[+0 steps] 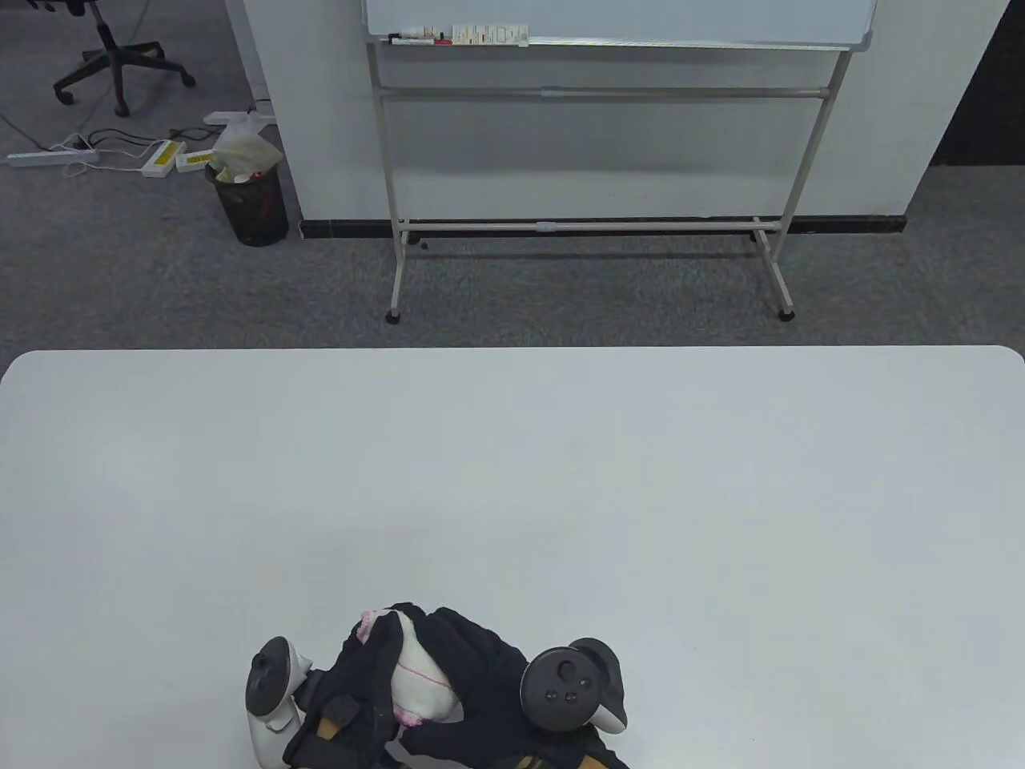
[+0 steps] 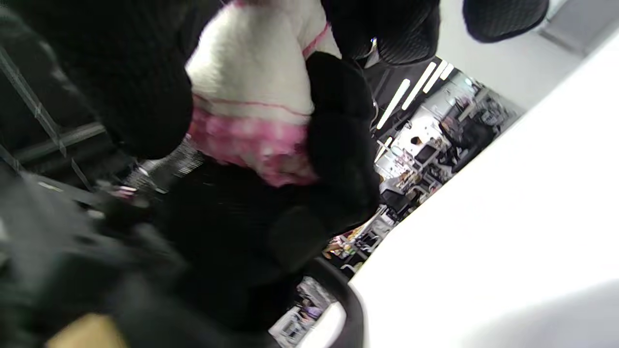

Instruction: Squeeze dry dish cloth into compact mass

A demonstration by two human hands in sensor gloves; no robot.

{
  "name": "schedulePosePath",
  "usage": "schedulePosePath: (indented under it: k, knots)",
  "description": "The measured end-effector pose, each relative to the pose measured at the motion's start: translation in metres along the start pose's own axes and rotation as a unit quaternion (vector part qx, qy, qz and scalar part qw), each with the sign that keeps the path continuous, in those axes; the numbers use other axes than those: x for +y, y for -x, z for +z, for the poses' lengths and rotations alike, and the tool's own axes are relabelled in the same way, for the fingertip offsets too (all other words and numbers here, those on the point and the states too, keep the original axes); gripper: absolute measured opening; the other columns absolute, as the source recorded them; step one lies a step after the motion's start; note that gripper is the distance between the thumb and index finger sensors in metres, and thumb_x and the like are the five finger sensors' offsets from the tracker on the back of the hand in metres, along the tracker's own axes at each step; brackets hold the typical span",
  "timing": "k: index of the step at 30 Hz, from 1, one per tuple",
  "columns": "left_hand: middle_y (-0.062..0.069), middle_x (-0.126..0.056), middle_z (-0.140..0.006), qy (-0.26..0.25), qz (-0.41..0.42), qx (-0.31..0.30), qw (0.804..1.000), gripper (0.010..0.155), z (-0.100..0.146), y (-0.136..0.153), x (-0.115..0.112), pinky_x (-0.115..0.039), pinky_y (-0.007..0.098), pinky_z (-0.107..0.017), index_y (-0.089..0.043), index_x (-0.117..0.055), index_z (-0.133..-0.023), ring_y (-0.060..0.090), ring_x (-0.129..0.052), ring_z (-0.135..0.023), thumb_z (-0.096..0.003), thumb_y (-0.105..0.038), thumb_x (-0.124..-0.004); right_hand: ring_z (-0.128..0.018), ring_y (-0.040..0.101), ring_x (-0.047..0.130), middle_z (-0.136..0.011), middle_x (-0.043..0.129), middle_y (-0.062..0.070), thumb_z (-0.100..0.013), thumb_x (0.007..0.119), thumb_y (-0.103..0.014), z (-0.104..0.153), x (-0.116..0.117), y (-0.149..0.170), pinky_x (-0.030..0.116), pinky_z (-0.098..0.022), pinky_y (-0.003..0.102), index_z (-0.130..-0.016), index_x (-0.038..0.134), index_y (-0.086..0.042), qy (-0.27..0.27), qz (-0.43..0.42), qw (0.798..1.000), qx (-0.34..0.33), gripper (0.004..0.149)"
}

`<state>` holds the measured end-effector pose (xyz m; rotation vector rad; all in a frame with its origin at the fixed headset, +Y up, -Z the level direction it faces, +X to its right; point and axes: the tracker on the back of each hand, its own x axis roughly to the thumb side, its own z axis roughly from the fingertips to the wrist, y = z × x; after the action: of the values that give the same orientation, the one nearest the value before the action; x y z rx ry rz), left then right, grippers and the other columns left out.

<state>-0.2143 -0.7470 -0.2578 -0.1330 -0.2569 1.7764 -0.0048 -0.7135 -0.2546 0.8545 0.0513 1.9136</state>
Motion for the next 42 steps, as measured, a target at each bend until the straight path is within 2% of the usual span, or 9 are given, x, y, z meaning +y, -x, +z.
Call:
schedulePosePath:
  k: [6, 9, 14, 17, 22, 27, 33, 37, 42]
  knots:
    - [0.006, -0.074, -0.083, -0.104, -0.162, -0.096, 0.977, 0.058, 0.008, -0.025, 0.011, -0.083, 0.041, -0.048, -0.025, -0.050, -0.094, 0.025, -0.094, -0.062, -0.0547, -0.066, -0.065, -0.101, 0.054, 0.046, -0.109, 0.020, 0.021, -0.044, 0.087, -0.060, 0.000, 0.008, 0.010, 0.049, -0.068, 0.067, -0.105, 0.017, -0.017, 0.004, -0.235, 0.970, 0.061, 0.102]
    - [0.008, -0.060, -0.096, -0.027, -0.092, -0.095, 0.991, 0.064, 0.003, -0.019, 0.001, -0.070, 0.051, -0.063, -0.025, -0.039, -0.098, 0.033, -0.081, -0.081, -0.0548, -0.064, -0.066, -0.099, 0.058, 0.036, -0.106, 0.012, 0.024, -0.045, 0.085, -0.062, -0.002, 0.015, 0.015, 0.049, -0.067, 0.067, -0.103, 0.010, -0.015, -0.016, -0.292, 0.954, 0.062, 0.106]
    - [0.005, -0.026, -0.115, 0.124, 0.035, -0.049, 0.990, 0.071, -0.002, -0.003, -0.020, -0.037, 0.062, -0.072, -0.028, -0.022, -0.105, 0.037, -0.039, -0.107, -0.0552, -0.069, -0.051, -0.102, 0.048, 0.005, -0.102, -0.010, 0.017, -0.047, 0.087, -0.054, -0.001, 0.009, 0.011, 0.020, -0.072, 0.066, -0.096, -0.007, -0.024, -0.033, -0.186, 0.980, 0.064, 0.110]
    - [0.002, -0.019, -0.117, 0.156, 0.018, -0.028, 0.987, 0.070, -0.002, 0.000, -0.028, -0.037, 0.063, -0.072, -0.030, -0.020, -0.106, 0.040, -0.031, -0.107, -0.0553, -0.069, -0.048, -0.104, 0.047, 0.018, -0.108, 0.012, 0.018, -0.045, 0.089, -0.050, 0.003, -0.003, 0.008, 0.026, -0.071, 0.067, -0.101, 0.005, -0.021, 0.064, -0.063, 0.995, 0.047, 0.105]
    - [0.002, -0.020, -0.117, 0.198, 0.062, -0.011, 0.978, 0.068, -0.004, 0.003, -0.031, -0.041, 0.063, -0.072, -0.030, -0.024, -0.107, 0.043, -0.032, -0.107, -0.0556, -0.070, -0.044, -0.100, 0.048, 0.042, -0.106, 0.035, 0.020, -0.041, 0.097, -0.042, 0.007, -0.021, -0.009, 0.038, -0.070, 0.067, -0.104, 0.025, -0.016, 0.101, 0.106, 0.989, -0.023, 0.099]
    - [0.013, -0.023, -0.117, 0.183, 0.087, 0.008, 0.979, 0.075, -0.003, 0.010, -0.034, -0.050, 0.063, -0.071, -0.026, -0.021, -0.108, 0.048, -0.041, -0.105, -0.0549, -0.075, -0.042, -0.086, 0.043, 0.067, -0.095, 0.060, 0.017, -0.042, 0.097, -0.032, 0.010, -0.026, -0.017, 0.052, -0.066, 0.063, -0.098, 0.048, -0.016, 0.147, 0.176, 0.970, -0.077, 0.076]
    - [0.025, -0.016, -0.111, 0.182, 0.157, 0.038, 0.970, 0.088, -0.002, 0.019, -0.038, -0.052, 0.067, -0.068, -0.023, -0.006, -0.106, 0.062, -0.041, -0.098, -0.0545, -0.081, -0.046, -0.099, 0.041, 0.052, -0.104, 0.047, 0.012, -0.045, 0.093, -0.033, 0.010, -0.015, -0.021, 0.044, -0.070, 0.064, -0.100, 0.043, -0.023, 0.098, 0.234, 0.963, -0.088, 0.075]
    - [0.014, -0.052, -0.105, 0.126, 0.144, 0.013, 0.981, 0.074, -0.005, 0.016, -0.028, -0.070, 0.054, -0.063, -0.023, -0.031, -0.106, 0.047, -0.070, -0.090, -0.0579, -0.075, -0.055, -0.108, 0.038, 0.025, -0.112, 0.025, 0.007, -0.046, 0.089, -0.049, 0.006, -0.008, -0.014, 0.028, -0.074, 0.065, -0.104, 0.036, -0.032, 0.040, 0.208, 0.975, -0.070, 0.081]
    - [0.007, -0.072, -0.090, 0.064, 0.095, -0.010, 0.993, 0.057, -0.004, 0.008, -0.011, -0.078, 0.046, -0.055, -0.024, -0.047, -0.098, 0.033, -0.083, -0.077, -0.0599, -0.065, -0.058, -0.108, 0.041, 0.031, -0.113, 0.022, 0.007, -0.044, 0.085, -0.058, 0.000, 0.000, -0.006, 0.033, -0.073, 0.067, -0.106, 0.036, -0.033, 0.007, 0.097, 0.994, -0.051, 0.083]
